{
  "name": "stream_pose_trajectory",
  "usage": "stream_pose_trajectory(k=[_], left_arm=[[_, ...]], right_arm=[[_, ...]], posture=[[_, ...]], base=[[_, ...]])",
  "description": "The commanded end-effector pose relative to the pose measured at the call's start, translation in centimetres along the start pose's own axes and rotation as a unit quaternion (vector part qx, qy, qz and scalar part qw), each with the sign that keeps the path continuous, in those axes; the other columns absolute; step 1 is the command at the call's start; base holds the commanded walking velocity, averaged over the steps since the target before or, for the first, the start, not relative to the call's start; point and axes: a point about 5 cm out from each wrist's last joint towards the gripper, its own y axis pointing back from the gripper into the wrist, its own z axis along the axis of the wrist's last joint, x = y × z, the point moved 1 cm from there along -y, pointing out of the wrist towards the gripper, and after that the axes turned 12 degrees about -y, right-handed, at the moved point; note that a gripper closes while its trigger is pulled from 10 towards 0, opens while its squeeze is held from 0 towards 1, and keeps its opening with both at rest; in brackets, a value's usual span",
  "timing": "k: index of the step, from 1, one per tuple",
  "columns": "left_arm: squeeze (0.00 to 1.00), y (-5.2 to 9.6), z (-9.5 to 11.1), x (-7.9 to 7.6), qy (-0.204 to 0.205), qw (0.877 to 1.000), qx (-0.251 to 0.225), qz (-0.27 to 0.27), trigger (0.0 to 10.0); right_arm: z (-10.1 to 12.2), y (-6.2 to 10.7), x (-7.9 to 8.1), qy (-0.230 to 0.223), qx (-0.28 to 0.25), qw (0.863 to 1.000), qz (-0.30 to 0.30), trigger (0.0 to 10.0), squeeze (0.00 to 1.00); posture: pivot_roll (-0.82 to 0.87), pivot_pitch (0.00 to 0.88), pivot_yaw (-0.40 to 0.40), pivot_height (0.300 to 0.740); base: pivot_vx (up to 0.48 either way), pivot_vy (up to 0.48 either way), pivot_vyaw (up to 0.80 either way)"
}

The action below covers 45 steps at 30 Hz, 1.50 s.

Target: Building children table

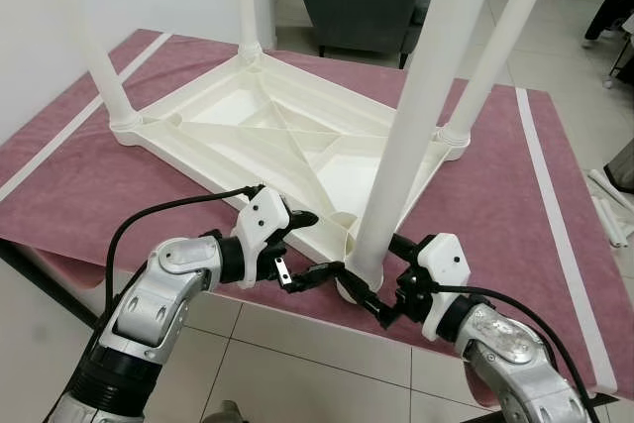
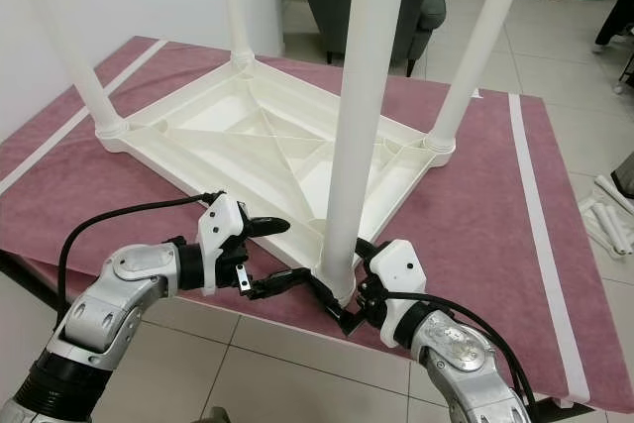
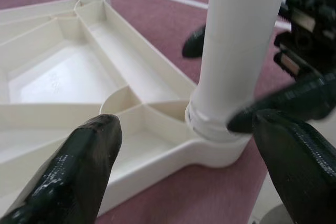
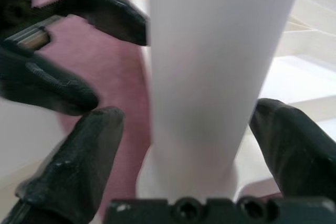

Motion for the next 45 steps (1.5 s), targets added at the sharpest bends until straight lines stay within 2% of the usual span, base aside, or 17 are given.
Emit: stream_pose_trajectory(k=[1, 3, 6, 8, 11, 14, 18, 21, 22, 23, 24, 25, 29, 30, 33, 36, 45], left_arm=[[0.00, 0.7, -0.3, -0.2, 0.007, 1.000, 0.008, -0.013, 10.0], [0.00, 1.0, -0.4, -0.1, 0.009, 1.000, 0.014, -0.008, 10.0], [0.00, 1.5, -0.9, 0.1, -0.002, 0.999, 0.036, 0.001, 10.0], [0.00, 1.6, -1.0, 0.3, -0.007, 0.999, 0.041, 0.002, 10.0], [0.00, 1.6, -1.5, 1.2, -0.034, 0.997, 0.065, 0.014, 10.0], [0.00, 1.5, -1.7, 1.6, -0.046, 0.996, 0.074, 0.020, 10.0], [0.00, -0.9, -1.9, 4.4, -0.084, 0.991, 0.094, 0.037, 10.0], [0.00, -2.5, -1.6, 5.6, -0.094, 0.990, 0.094, 0.042, 10.0], [0.00, -2.5, -1.6, 5.6, -0.094, 0.990, 0.094, 0.042, 10.0], [0.00, -3.9, -1.1, 6.5, -0.101, 0.990, 0.092, 0.040, 10.0], [0.00, -3.9, -1.1, 6.5, -0.101, 0.990, 0.092, 0.040, 10.0], [0.00, -5.5, -0.9, 6.8, -0.111, 0.989, 0.101, 0.012, 10.0], [0.00, -6.5, -1.0, 6.6, -0.113, 0.987, 0.110, -0.021, 10.0], [0.00, -7.1, -1.2, 6.3, -0.117, 0.985, 0.117, -0.047, 10.0], [0.00, -7.9, -1.5, 6.3, -0.123, 0.982, 0.126, -0.063, 10.0], [0.00, -8.1, -1.6, 6.3, -0.126, 0.981, 0.128, -0.069, 10.0], [0.00, -9.2, -1.8, 7.6, -0.150, 0.973, 0.165, -0.053, 10.0]], right_arm=[[0.0, -0.7, -0.4, 0.015, -0.001, 0.999, -0.028, 10.0, 0.00], [0.1, -1.2, -0.9, 0.018, -0.007, 0.999, -0.051, 10.0, 0.00], [0.7, -1.9, -2.9, 0.027, -0.028, 0.991, -0.126, 10.0, 0.00], [0.9, -1.9, -3.4, 0.027, -0.033, 0.989, -0.142, 10.0, 0.00], [1.3, -1.3, -5.0, 0.032, -0.043, 0.981, -0.187, 10.0, 0.00], [1.4, -1.1, -5.6, 0.034, -0.044, 0.978, -0.200, 10.0, 0.00], [1.3, 0.4, -7.6, 0.043, -0.041, 0.964, -0.258, 10.0, 0.00], [1.1, 0.8, -8.2, 0.046, -0.039, 0.958, -0.279, 10.0, 0.00], [1.1, 0.8, -8.2, 0.046, -0.039, 0.958, -0.279, 10.0, 0.00], [1.1, 0.9, -8.5, 0.053, -0.036, 0.953, -0.296, 10.0, 0.00], [1.1, 0.9, -8.5, 0.053, -0.036, 0.953, -0.296, 10.0, 0.00], [1.2, 0.9, -8.5, 0.047, -0.043, 0.952, -0.300, 10.0, 0.00], [1.4, 0.7, -8.0, 0.036, -0.053, 0.956, -0.287, 10.0, 0.00], [1.6, 0.6, -7.3, 0.029, -0.061, 0.961, -0.267, 10.0, 0.00], [1.7, 0.5, -6.5, 0.023, -0.067, 0.967, -0.245, 10.0, 0.00], [1.7, 0.5, -6.3, 0.022, -0.069, 0.968, -0.239, 10.0, 0.00], [2.0, 0.8, -5.4, 0.012, -0.079, 0.971, -0.226, 10.0, 0.00]], posture=[[0.10, 0.000, -0.001, 0.740], [0.10, 0.000, -0.003, 0.740], [0.11, 0.000, -0.005, 0.740], [0.11, 0.000, -0.005, 0.740], [0.10, 0.000, -0.003, 0.740], [0.09, 0.000, -0.001, 0.740], [0.08, 0.000, -0.006, 0.740], [0.08, 0.000, -0.002, 0.740], [0.08, 0.000, -0.002, 0.740], [0.06, 0.000, 0.007, 0.740], [0.06, 0.000, 0.007, 0.740], [0.06, 0.000, 0.014, 0.740], [0.05, 0.000, 0.021, 0.740], [0.03, 0.000, 0.033, 0.740], [0.02, 0.000, 0.037, 0.740], [0.02, 0.000, 0.037, 0.740], [0.00, 0.000, 0.056, 0.740]], base=[[0.000, 0.000, 0.00], [0.000, 0.000, 0.00], [0.000, 0.000, 0.00], [0.000, 0.000, 0.00], [0.000, 0.000, 0.00], [0.000, 0.000, 0.00], [0.000, 0.000, 0.00], [0.000, 0.000, 0.00], [0.000, 0.000, 0.00], [0.000, 0.000, 0.00], [0.000, 0.000, 0.00], [0.000, 0.000, 0.00], [0.000, 0.000, 0.00], [0.000, 0.000, 0.00], [0.000, 0.000, 0.00], [0.000, 0.000, 0.00], [0.000, 0.000, 0.00]])
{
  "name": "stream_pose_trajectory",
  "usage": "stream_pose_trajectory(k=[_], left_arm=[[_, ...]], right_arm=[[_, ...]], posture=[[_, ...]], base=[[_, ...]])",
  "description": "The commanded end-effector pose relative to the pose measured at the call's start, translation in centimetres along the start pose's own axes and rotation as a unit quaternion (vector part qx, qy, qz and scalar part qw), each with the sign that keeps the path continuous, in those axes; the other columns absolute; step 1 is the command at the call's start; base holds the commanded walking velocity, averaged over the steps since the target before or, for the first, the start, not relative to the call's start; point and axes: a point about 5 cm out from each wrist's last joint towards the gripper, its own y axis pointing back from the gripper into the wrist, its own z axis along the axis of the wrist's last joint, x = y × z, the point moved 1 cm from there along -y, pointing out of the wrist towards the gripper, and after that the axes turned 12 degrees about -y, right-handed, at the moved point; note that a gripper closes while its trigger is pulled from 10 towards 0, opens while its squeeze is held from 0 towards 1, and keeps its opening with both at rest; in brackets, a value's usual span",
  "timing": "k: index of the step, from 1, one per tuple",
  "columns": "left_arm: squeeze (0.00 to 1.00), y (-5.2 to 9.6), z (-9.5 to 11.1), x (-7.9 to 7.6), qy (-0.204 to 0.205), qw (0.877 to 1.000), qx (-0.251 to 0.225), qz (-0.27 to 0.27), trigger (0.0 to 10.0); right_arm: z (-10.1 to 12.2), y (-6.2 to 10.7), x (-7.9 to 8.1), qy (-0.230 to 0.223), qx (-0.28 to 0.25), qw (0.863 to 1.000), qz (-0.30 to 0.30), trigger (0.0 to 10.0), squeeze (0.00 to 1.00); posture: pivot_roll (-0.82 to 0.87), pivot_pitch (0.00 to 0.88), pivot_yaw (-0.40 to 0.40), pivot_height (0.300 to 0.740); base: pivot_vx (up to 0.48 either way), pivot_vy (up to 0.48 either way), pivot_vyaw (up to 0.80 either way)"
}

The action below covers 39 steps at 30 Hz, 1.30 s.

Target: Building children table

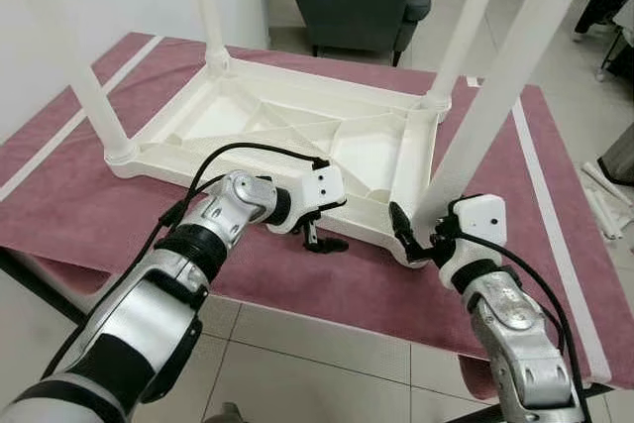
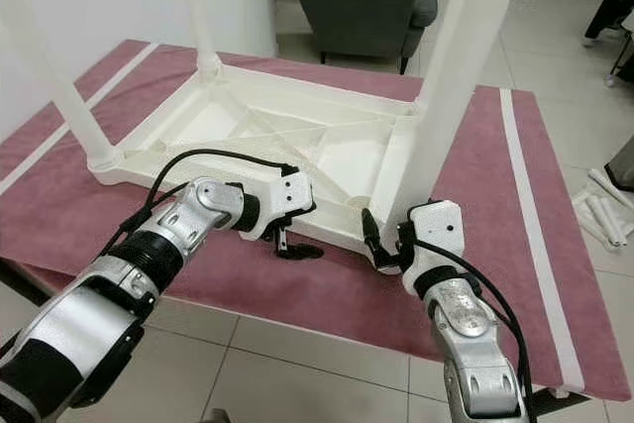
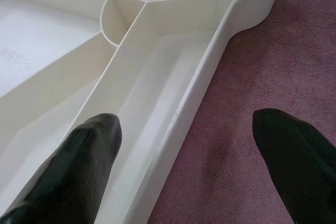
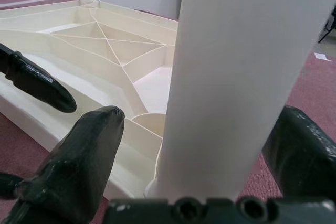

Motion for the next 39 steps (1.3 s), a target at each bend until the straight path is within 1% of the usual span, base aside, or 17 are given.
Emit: stream_pose_trajectory(k=[1, 5, 6, 9, 11, 12, 16, 17, 21, 24, 28, 29, 31, 33, 36, 37, 39], left_arm=[[0.00, -0.1, -0.4, 0.9, -0.011, 0.997, 0.032, 0.064, 10.0], [0.00, -0.1, -0.6, 1.2, -0.018, 0.996, 0.048, 0.066, 10.0], [0.00, -0.2, -1.0, 1.1, -0.024, 0.996, 0.064, 0.062, 8.8], [0.00, -0.3, -1.1, 1.0, -0.024, 0.995, 0.069, 0.061, 8.8], [0.00, -0.4, -1.2, 1.1, -0.021, 0.994, 0.077, 0.070, 6.7], [0.00, -0.5, -1.3, 1.1, -0.021, 0.994, 0.080, 0.073, 5.3], [0.00, -0.6, -1.3, 1.2, -0.023, 0.994, 0.082, 0.075, 5.3], [0.00, -0.6, -1.4, 1.1, -0.028, 0.993, 0.088, 0.076, 0.0], [0.00, -0.5, -1.6, 1.0, -0.045, 0.992, 0.093, 0.075, 0.0], [0.00, -0.1, -1.8, 1.0, -0.052, 0.993, 0.088, 0.064, 0.0], [0.00, -0.1, -1.8, 1.0, -0.052, 0.993, 0.088, 0.064, 0.0], [0.00, 0.3, -2.1, 0.8, -0.055, 0.993, 0.085, 0.054, 0.0], [0.00, 0.7, -2.5, 0.4, -0.054, 0.995, 0.076, 0.041, 0.0], [0.00, 1.4, -3.0, -0.7, -0.046, 0.998, 0.035, 0.007, 0.0], [0.00, 1.4, -3.0, -0.7, -0.046, 0.998, 0.035, 0.007, 0.0], [0.00, 1.8, -3.0, -1.5, -0.051, 0.999, 0.004, -0.009, 0.0], [0.00, 1.8, -3.0, -1.5, -0.051, 0.999, 0.004, -0.009, 0.0]], right_arm=[[0.2, 0.2, 0.5, -0.007, -0.003, 1.000, 0.007, 10.0, 0.00], [0.2, 0.4, 0.8, -0.012, -0.003, 1.000, 0.011, 10.0, 0.00], [0.5, 0.7, 1.1, -0.016, -0.003, 1.000, 0.015, 10.0, 0.00], [0.6, 0.9, 1.2, -0.018, -0.004, 1.000, 0.018, 10.0, 0.00], [0.9, 1.3, 1.5, -0.022, -0.004, 0.999, 0.025, 10.0, 0.00], [1.0, 1.5, 1.5, -0.023, -0.004, 0.999, 0.027, 10.0, 0.00], [1.1, 1.7, 1.6, -0.024, -0.003, 0.999, 0.028, 10.0, 0.00], [1.1, 2.0, 1.5, -0.024, -0.001, 0.999, 0.025, 10.0, 0.00], [1.0, 2.6, 1.5, -0.025, 0.004, 1.000, 0.016, 10.0, 0.00], [1.1, 2.6, 1.4, -0.025, 0.005, 1.000, 0.014, 10.0, 0.00], [1.1, 2.6, 1.4, -0.025, 0.005, 1.000, 0.014, 10.0, 0.00], [1.1, 2.5, 1.4, -0.025, 0.003, 1.000, 0.015, 10.0, 0.00], [1.2, 2.3, 1.4, -0.024, 0.002, 1.000, 0.018, 10.0, 0.00], [1.4, 1.5, 1.6, -0.022, -0.003, 0.999, 0.032, 10.0, 0.00], [1.4, 1.5, 1.6, -0.022, -0.003, 0.999, 0.032, 10.0, 0.00], [1.6, 1.0, 1.9, -0.020, -0.007, 0.999, 0.046, 10.0, 0.00], [1.6, 1.0, 1.9, -0.020, -0.007, 0.999, 0.046, 10.0, 0.00]], posture=[[-0.01, 0.000, 0.058, 0.740], [-0.02, 0.000, 0.061, 0.740], [-0.03, 0.021, 0.067, 0.740], [-0.03, 0.024, 0.068, 0.740], [-0.05, 0.049, 0.075, 0.740], [-0.06, 0.052, 0.076, 0.740], [-0.06, 0.052, 0.076, 0.740], [-0.07, 0.064, 0.083, 0.740], [-0.08, 0.061, 0.086, 0.740], [-0.07, 0.056, 0.085, 0.740], [-0.07, 0.056, 0.085, 0.740], [-0.06, 0.048, 0.081, 0.740], [-0.05, 0.041, 0.073, 0.740], [-0.02, 0.021, 0.055, 0.740], [-0.02, 0.021, 0.055, 0.740], [-0.02, 0.014, 0.045, 0.740], [-0.02, 0.014, 0.045, 0.740]], base=[[0.000, 0.000, 0.00], [0.000, 0.000, 0.00], [0.000, 0.000, 0.00], [0.000, 0.000, 0.00], [0.000, 0.000, 0.00], [0.000, 0.000, 0.00], [0.000, 0.000, 0.00], [0.000, 0.000, 0.00], [0.000, 0.000, 0.00], [0.000, 0.000, 0.00], [0.000, 0.000, 0.00], [0.000, 0.000, 0.00], [0.000, 0.000, 0.00], [0.000, 0.000, 0.00], [0.000, 0.000, 0.00], [0.000, 0.000, 0.00], [0.000, 0.000, 0.00]])
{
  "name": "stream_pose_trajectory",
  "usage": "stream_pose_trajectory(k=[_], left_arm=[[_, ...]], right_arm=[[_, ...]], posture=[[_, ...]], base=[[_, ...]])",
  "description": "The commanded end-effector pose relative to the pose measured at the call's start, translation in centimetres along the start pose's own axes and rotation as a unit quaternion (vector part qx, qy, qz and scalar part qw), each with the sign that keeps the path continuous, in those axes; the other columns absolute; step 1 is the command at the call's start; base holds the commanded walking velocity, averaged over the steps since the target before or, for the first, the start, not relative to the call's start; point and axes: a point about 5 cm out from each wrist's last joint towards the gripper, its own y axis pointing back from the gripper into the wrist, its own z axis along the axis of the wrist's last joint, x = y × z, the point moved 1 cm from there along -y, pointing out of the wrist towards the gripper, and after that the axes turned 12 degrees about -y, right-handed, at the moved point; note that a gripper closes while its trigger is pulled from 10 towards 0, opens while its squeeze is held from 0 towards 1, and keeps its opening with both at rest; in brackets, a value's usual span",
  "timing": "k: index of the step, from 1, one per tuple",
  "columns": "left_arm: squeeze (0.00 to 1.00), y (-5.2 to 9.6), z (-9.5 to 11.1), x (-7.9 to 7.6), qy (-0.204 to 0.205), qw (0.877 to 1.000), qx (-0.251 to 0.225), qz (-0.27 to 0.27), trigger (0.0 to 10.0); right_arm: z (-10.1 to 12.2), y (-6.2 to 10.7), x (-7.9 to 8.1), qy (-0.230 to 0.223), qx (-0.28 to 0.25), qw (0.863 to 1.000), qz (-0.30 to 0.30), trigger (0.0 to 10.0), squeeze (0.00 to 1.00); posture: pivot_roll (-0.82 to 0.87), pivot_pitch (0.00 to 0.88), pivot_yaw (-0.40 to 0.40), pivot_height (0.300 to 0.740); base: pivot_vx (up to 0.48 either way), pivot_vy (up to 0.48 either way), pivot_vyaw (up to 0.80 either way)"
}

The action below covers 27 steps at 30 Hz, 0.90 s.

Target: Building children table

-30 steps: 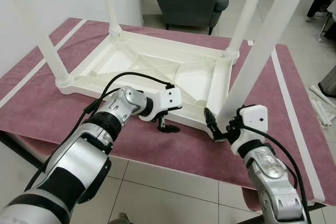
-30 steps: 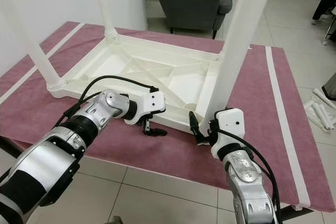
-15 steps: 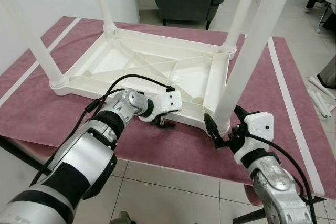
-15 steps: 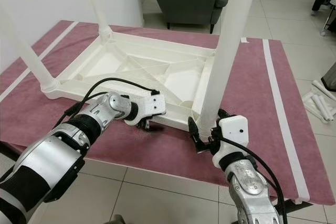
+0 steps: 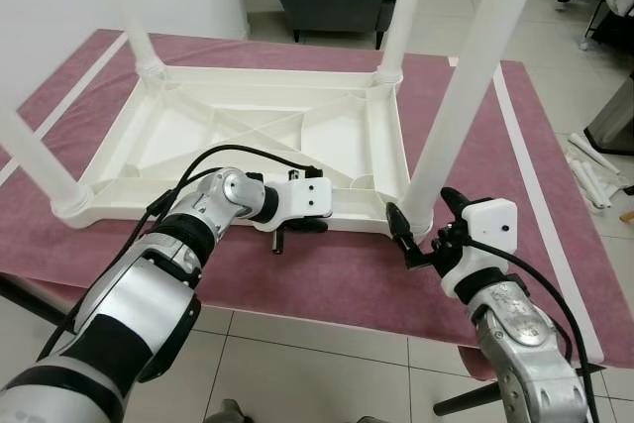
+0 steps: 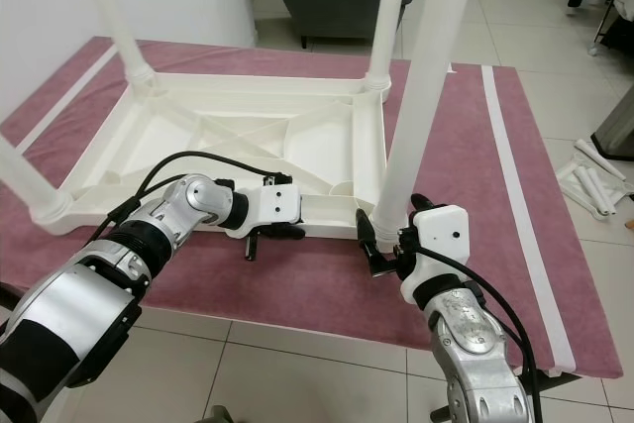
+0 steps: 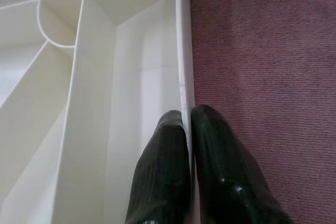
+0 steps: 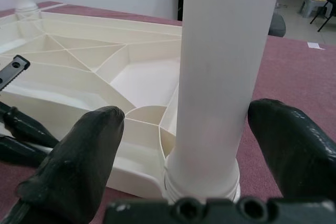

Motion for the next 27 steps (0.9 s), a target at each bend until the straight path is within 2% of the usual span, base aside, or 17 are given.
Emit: stream_pose_trajectory(k=[1, 3, 4, 5, 8, 10, 11, 13, 16, 18, 20, 21, 23, 24, 25, 27], left_arm=[[0.00, 0.6, -1.0, -1.6, 0.016, 1.000, -0.018, 0.002, 0.0], [0.00, 0.6, -1.0, -1.6, 0.016, 1.000, -0.018, 0.002, 0.0], [0.00, 1.4, -0.6, -2.8, -0.012, 0.999, -0.042, -0.012, 10.0], [0.00, 1.9, 0.0, -4.0, -0.040, 0.997, -0.056, -0.028, 10.0], [0.00, 2.2, 0.4, -4.8, -0.057, 0.996, -0.064, -0.039, 10.0], [0.00, 2.9, 0.6, -6.4, -0.090, 0.992, -0.061, -0.063, 10.0], [0.00, 2.9, 0.6, -6.4, -0.090, 0.992, -0.061, -0.063, 10.0], [0.00, 3.6, 0.6, -8.0, -0.114, 0.988, -0.055, -0.088, 10.0], [0.00, 4.1, 0.7, -8.8, -0.120, 0.986, -0.055, -0.098, 10.0], [0.00, 4.1, 0.7, -8.8, -0.120, 0.986, -0.055, -0.098, 10.0], [0.00, 4.3, 0.9, -9.3, -0.117, 0.986, -0.058, -0.101, 10.0], [0.00, 4.3, 0.9, -9.3, -0.117, 0.986, -0.058, -0.101, 10.0], [0.00, 4.6, 1.2, -9.8, -0.116, 0.986, -0.055, -0.105, 10.0], [0.00, 4.6, 1.2, -9.8, -0.116, 0.986, -0.055, -0.105, 10.0], [0.00, 4.7, 1.3, -10.0, -0.118, 0.986, -0.054, -0.108, 10.0], [0.00, 4.9, 1.5, -10.2, -0.119, 0.985, -0.053, -0.111, 10.0]], right_arm=[[-0.1, -0.7, 0.7, -0.004, 0.004, 1.000, 0.029, 10.0, 0.00], [-0.1, -0.7, 0.7, -0.004, 0.004, 1.000, 0.029, 10.0, 0.00], [0.2, -1.5, 1.2, 0.000, 0.002, 0.998, 0.057, 10.0, 0.00], [0.4, -2.2, 1.6, 0.004, 0.001, 0.997, 0.081, 10.0, 0.00], [0.5, -2.6, 1.8, 0.007, 0.001, 0.995, 0.095, 10.0, 0.00], [0.7, -3.1, 2.1, 0.016, 0.004, 0.992, 0.123, 10.0, 0.00], [0.7, -3.1, 2.1, 0.016, 0.004, 0.992, 0.123, 10.0, 0.00], [0.9, -3.3, 2.3, 0.027, 0.011, 0.988, 0.153, 10.0, 0.00], [0.8, -3.3, 2.3, 0.030, 0.026, 0.982, 0.184, 10.0, 0.00], [0.8, -3.3, 2.3, 0.030, 0.026, 0.982, 0.184, 10.0, 0.00], [0.3, -3.0, 2.6, 0.018, 0.056, 0.970, 0.237, 10.0, 0.00], [0.3, -3.0, 2.6, 0.018, 0.056, 0.970, 0.237, 10.0, 0.00], [-0.6, -2.4, 3.1, -0.024, 0.100, 0.945, 0.310, 10.0, 0.00], [-0.6, -2.4, 3.1, -0.024, 0.100, 0.945, 0.310, 10.0, 0.00], [-1.2, -1.9, 3.2, -0.050, 0.125, 0.929, 0.345, 10.0, 0.00], [-1.8, -1.5, 3.2, -0.083, 0.151, 0.909, 0.380, 10.0, 0.00]], posture=[[0.00, 0.006, 0.027, 0.740], [0.00, 0.006, 0.027, 0.740], [0.03, 0.000, 0.001, 0.740], [0.05, 0.000, -0.015, 0.740], [0.05, 0.000, -0.015, 0.740], [0.07, 0.000, -0.036, 0.740], [0.07, 0.000, -0.036, 0.740], [0.08, 0.000, -0.044, 0.740], [0.09, 0.000, -0.050, 0.740], [0.09, 0.000, -0.050, 0.740], [0.09, 0.000, -0.052, 0.740], [0.09, 0.000, -0.052, 0.740], [0.10, 0.000, -0.049, 0.740], [0.10, 0.000, -0.049, 0.740], [0.10, 0.000, -0.048, 0.740], [0.10, 0.000, -0.043, 0.740]], base=[[0.000, 0.000, 0.00], [0.000, 0.000, 0.00], [0.000, 0.000, 0.00], [0.000, 0.000, 0.00], [0.000, 0.000, 0.00], [0.000, 0.000, 0.00], [0.000, 0.000, 0.00], [0.000, 0.000, 0.00], [0.000, 0.000, 0.00], [0.000, 0.000, 0.00], [0.000, 0.000, 0.00], [0.000, 0.000, 0.00], [0.000, 0.000, 0.00], [0.000, 0.000, 0.00], [0.000, 0.000, 0.00], [0.000, 0.000, 0.00]])
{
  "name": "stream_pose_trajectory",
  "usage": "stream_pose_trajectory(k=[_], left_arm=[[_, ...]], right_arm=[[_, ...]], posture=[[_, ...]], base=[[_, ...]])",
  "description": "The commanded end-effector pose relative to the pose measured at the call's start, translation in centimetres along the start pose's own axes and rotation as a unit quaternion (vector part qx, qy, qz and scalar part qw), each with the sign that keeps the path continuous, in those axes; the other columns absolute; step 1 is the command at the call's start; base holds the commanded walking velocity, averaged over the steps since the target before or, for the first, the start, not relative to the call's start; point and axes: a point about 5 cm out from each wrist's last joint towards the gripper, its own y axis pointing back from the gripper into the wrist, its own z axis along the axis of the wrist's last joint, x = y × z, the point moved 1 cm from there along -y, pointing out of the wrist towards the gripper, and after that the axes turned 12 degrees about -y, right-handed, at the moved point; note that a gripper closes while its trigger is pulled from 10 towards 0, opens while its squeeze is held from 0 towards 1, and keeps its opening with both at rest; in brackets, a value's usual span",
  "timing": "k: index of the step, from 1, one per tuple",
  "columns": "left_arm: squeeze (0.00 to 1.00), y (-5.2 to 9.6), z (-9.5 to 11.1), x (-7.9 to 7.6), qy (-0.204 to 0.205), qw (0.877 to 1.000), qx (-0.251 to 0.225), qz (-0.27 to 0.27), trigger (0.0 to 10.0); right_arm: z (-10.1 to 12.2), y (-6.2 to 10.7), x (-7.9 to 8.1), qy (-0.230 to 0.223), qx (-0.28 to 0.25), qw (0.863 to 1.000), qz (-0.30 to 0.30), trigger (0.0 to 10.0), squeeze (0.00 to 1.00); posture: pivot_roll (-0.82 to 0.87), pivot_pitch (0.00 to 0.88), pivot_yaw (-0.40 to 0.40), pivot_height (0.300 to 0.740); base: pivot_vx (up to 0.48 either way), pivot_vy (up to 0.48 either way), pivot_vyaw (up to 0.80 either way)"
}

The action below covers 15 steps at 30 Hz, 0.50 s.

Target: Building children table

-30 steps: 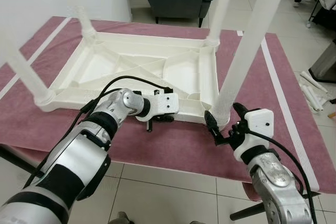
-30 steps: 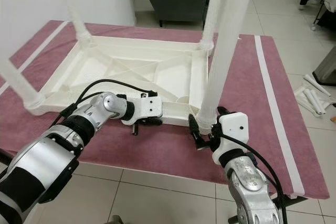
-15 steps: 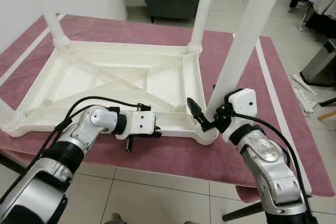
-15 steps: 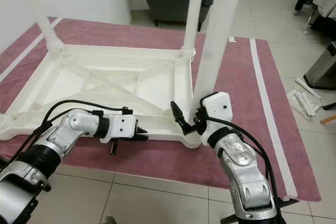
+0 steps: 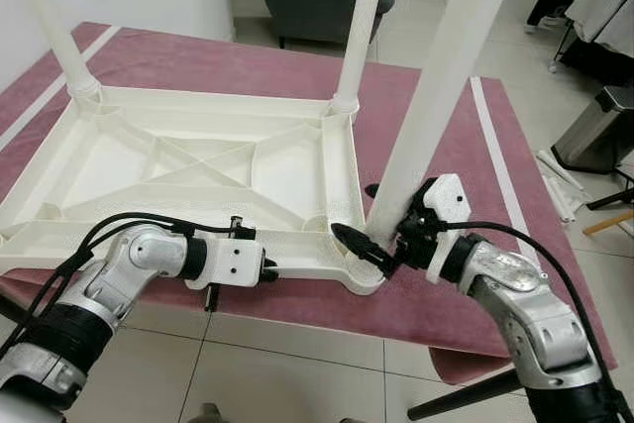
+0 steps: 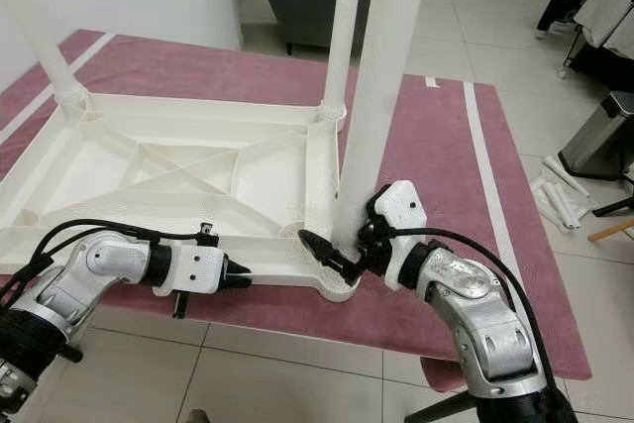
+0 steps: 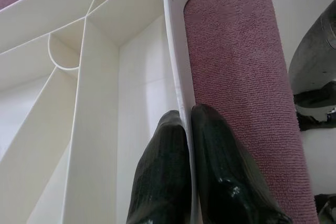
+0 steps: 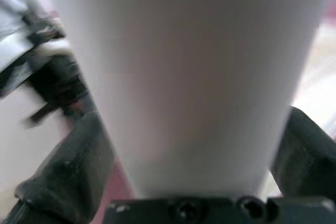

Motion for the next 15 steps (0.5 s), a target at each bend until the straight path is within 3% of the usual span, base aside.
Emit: stream_pose_trajectory(k=[1, 2, 5, 7, 15], left_arm=[[0.00, -1.1, 1.9, -1.1, -0.038, 0.996, -0.041, -0.075, 10.0], [0.00, -1.0, 2.0, -1.1, -0.038, 0.996, -0.041, -0.075, 10.0], [0.00, -0.9, 2.0, -1.0, -0.038, 0.996, -0.041, -0.075, 10.0], [0.00, -0.9, 2.1, -1.0, -0.038, 0.996, -0.040, -0.070, 10.0], [0.00, -1.0, 2.4, -0.4, -0.022, 0.998, -0.046, -0.049, 10.0]], right_arm=[[-1.1, -0.5, 0.4, -0.042, 0.022, 0.997, 0.052, 10.0, 0.00], [-1.3, -0.7, 0.0, -0.048, 0.026, 0.997, 0.057, 9.4, 0.00], [-1.3, -0.8, -0.2, -0.052, 0.028, 0.996, 0.060, 9.4, 0.00], [-1.5, -1.2, -0.9, -0.046, 0.031, 0.997, 0.054, 0.0, 0.00], [-2.5, -1.5, -1.1, -0.030, 0.040, 0.998, 0.031, 0.0, 0.00]], posture=[[0.10, 0.000, -0.043, 0.740], [0.10, 0.000, -0.042, 0.740], [0.10, 0.000, -0.042, 0.740], [0.10, 0.000, -0.040, 0.740], [0.10, 0.000, -0.034, 0.740]], base=[[0.000, 0.000, 0.00], [0.000, 0.000, 0.00], [0.000, 0.000, 0.00], [0.000, 0.000, 0.00], [0.000, 0.000, 0.00]])
